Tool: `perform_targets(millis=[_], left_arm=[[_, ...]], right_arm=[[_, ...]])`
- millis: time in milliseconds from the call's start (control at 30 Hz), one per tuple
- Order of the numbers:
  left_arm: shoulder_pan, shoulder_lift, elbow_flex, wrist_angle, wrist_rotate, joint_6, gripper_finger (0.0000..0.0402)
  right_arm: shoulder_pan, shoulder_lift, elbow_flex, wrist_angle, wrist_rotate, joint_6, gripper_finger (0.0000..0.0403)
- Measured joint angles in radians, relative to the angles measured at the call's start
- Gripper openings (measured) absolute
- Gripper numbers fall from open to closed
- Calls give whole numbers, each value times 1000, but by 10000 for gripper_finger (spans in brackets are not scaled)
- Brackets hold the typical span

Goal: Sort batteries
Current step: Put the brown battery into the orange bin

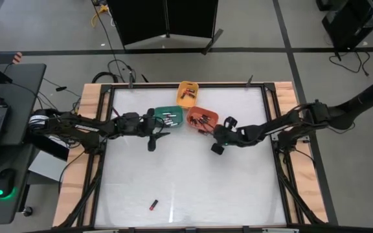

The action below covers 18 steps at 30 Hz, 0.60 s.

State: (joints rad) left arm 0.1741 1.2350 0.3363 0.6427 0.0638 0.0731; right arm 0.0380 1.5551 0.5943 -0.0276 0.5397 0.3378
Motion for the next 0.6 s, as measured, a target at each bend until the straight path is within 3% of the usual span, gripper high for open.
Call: perform_targets(millis=[200, 600], left_arm=[[0, 0, 0, -2, 0, 0, 156], [0, 1, 0, -10, 0, -3, 156]], right_arm=[[4, -36, -84, 325, -217, -20, 31], [2, 76, -114, 458, -143, -9, 141]])
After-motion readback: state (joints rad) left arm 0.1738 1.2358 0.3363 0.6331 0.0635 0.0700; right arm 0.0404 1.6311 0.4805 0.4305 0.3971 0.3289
